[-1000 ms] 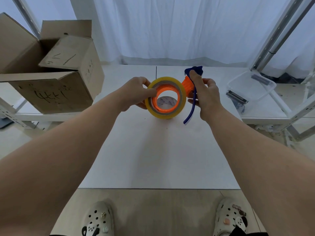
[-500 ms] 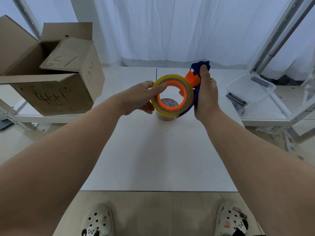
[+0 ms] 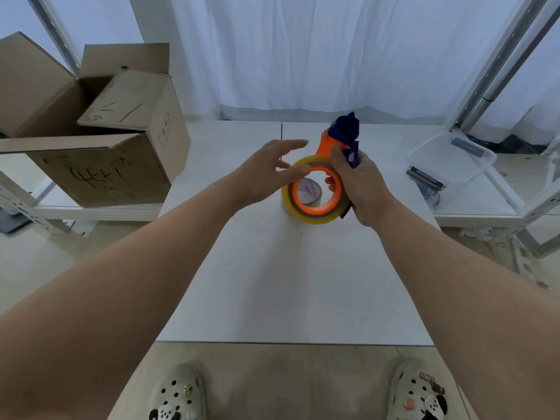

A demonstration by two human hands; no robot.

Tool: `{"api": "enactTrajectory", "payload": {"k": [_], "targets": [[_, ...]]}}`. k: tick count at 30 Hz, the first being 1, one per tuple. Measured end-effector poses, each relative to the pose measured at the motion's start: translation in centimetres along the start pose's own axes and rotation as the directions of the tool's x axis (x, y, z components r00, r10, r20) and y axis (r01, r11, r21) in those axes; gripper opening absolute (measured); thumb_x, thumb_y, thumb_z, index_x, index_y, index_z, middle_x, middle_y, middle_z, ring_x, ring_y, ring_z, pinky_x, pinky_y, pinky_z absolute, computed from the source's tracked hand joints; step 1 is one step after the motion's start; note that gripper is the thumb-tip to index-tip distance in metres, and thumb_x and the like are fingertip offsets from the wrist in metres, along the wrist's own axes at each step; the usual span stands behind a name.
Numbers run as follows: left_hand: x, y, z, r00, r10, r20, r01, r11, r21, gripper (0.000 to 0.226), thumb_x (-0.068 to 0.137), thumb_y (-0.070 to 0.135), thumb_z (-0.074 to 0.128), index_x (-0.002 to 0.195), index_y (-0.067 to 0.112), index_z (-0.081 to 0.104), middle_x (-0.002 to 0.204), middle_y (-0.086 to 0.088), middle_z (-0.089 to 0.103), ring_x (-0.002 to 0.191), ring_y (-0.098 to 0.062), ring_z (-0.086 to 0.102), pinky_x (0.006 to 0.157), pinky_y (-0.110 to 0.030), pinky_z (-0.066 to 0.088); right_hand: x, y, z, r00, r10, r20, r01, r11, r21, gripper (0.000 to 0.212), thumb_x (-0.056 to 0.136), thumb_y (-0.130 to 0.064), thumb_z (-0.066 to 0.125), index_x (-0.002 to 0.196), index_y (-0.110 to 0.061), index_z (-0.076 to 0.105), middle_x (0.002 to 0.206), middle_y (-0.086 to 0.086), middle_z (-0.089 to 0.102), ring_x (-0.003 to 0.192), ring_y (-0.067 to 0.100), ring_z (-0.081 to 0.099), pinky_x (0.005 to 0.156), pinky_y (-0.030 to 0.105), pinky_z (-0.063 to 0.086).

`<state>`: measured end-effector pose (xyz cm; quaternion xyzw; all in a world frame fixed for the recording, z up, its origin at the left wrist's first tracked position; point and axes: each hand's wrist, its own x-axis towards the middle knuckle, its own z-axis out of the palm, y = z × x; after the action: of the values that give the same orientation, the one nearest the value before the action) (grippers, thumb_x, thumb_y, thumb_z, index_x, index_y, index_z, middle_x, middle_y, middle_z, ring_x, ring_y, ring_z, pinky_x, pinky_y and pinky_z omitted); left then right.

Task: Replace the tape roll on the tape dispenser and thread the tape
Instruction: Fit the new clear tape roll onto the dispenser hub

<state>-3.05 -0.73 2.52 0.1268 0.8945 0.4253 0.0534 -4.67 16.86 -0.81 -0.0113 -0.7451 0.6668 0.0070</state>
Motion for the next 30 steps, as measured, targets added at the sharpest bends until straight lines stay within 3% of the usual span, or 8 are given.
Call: {"api": "enactTrajectory", "payload": {"k": [4, 9, 12, 16, 18, 23, 27, 30], "targets": [[-0.1, 1.3, 0.4, 0.997, 0.075, 0.03, -0.073, 0.994, -0.076, 0.036, 0.094, 0.034, 0.05, 0.129, 0.026, 0.054, 0.129, 0.004, 0.057, 0.112, -0.012, 0.054, 0.093, -0.027, 0.044, -0.7, -0.3, -0.3, 0.996, -0.011, 0.083, 0.002, 0.995, 0.1, 0.016, 0.095, -0.037, 0.048, 0.103, -0.024, 0.054, 0.084, -0.004, 0.065, 0.065, 0.008, 0.066, 0.063, 0.021, 0.053], [0.3, 1.0, 0.3, 0.976, -0.201, 0.082, 0.216, 0.931, -0.294, 0.059, 0.088, 0.061, 0.04, 0.127, 0.018, 0.052, 0.112, -0.004, 0.064, 0.099, -0.018, 0.063, 0.094, -0.038, 0.05, -0.7, -1.0, -0.3, 0.992, 0.0, 0.126, -0.033, 0.967, 0.255, 0.021, 0.091, -0.04, 0.05, 0.107, -0.026, 0.053, 0.095, 0.001, 0.065, 0.082, 0.018, 0.063, 0.078, 0.034, 0.055], [0.7, 1.3, 0.4, 0.93, -0.355, 0.097, 0.355, 0.799, -0.485, 0.055, 0.088, 0.061, 0.04, 0.107, 0.013, 0.058, 0.091, -0.004, 0.067, 0.091, -0.023, 0.066, 0.093, -0.037, 0.051, -0.7, -1.3, -0.1, 0.977, 0.024, 0.211, -0.087, 0.953, 0.291, 0.027, 0.093, -0.033, 0.049, 0.119, -0.023, 0.05, 0.099, 0.0, 0.067, 0.082, 0.015, 0.067, 0.071, 0.029, 0.057], [1.0, 0.5, 0.5, 0.938, -0.347, 0.0, 0.326, 0.882, -0.342, 0.046, 0.087, 0.052, 0.054, 0.102, 0.009, 0.061, 0.1, -0.008, 0.068, 0.089, -0.025, 0.065, 0.088, -0.034, 0.051, -0.3, -0.9, -0.3, 0.979, 0.057, 0.196, -0.103, 0.967, 0.231, 0.055, 0.088, -0.019, 0.064, 0.136, -0.019, 0.038, 0.115, 0.0, 0.062, 0.099, 0.017, 0.065, 0.081, 0.032, 0.054], [0.9, 0.1, 0.6, 0.943, -0.319, -0.093, 0.311, 0.946, -0.093, 0.048, 0.086, 0.051, 0.055, 0.098, 0.005, 0.062, 0.09, -0.009, 0.062, 0.079, -0.023, 0.057, 0.074, -0.032, 0.045, -0.2, -0.3, -0.6, 0.994, 0.0, 0.108, 0.006, 0.999, -0.053, 0.08, 0.077, -0.019, 0.076, 0.142, -0.023, 0.028, 0.13, 0.005, 0.05, 0.117, 0.021, 0.055, 0.096, 0.037, 0.048], [0.5, -1.7, 0.9, 0.94, -0.323, -0.11, 0.339, 0.923, 0.184, 0.046, 0.082, 0.047, 0.061, 0.086, 0.002, 0.062, 0.082, -0.014, 0.058, 0.071, -0.024, 0.052, 0.062, -0.031, 0.041, -0.5, 0.1, 0.5, 0.916, -0.261, 0.306, 0.402, 0.583, -0.706, 0.088, 0.071, -0.041, 0.074, 0.145, -0.031, 0.028, 0.151, 0.006, 0.026, 0.141, 0.026, 0.02, 0.115, 0.045, 0.02], [0.4, -1.9, 0.7, 0.95, -0.309, 0.039, 0.305, 0.949, 0.083, 0.044, 0.08, 0.048, 0.065, 0.096, 0.007, 0.067, 0.094, -0.009, 0.066, 0.08, -0.019, 0.058, 0.069, -0.029, 0.047, -0.7, 0.2, 1.2, 0.853, -0.123, 0.506, 0.519, 0.296, -0.802, 0.07, 0.076, -0.05, 0.067, 0.139, -0.034, 0.039, 0.149, -0.001, 0.034, 0.146, 0.024, 0.013, 0.119, 0.049, -0.003], [0.3, -1.7, 1.0, 0.94, -0.287, 0.187, 0.286, 0.958, 0.033, 0.037, 0.082, 0.045, 0.065, 0.102, 0.014, 0.066, 0.098, -0.001, 0.064, 0.087, -0.015, 0.057, 0.069, -0.023, 0.046, -0.9, 0.2, 0.6, 0.844, -0.085, 0.529, 0.535, 0.196, -0.822, 0.059, 0.076, -0.052, 0.067, 0.129, -0.034, 0.048, 0.129, -0.004, 0.052, 0.134, 0.023, 0.033, 0.115, 0.046, 0.007]]}}
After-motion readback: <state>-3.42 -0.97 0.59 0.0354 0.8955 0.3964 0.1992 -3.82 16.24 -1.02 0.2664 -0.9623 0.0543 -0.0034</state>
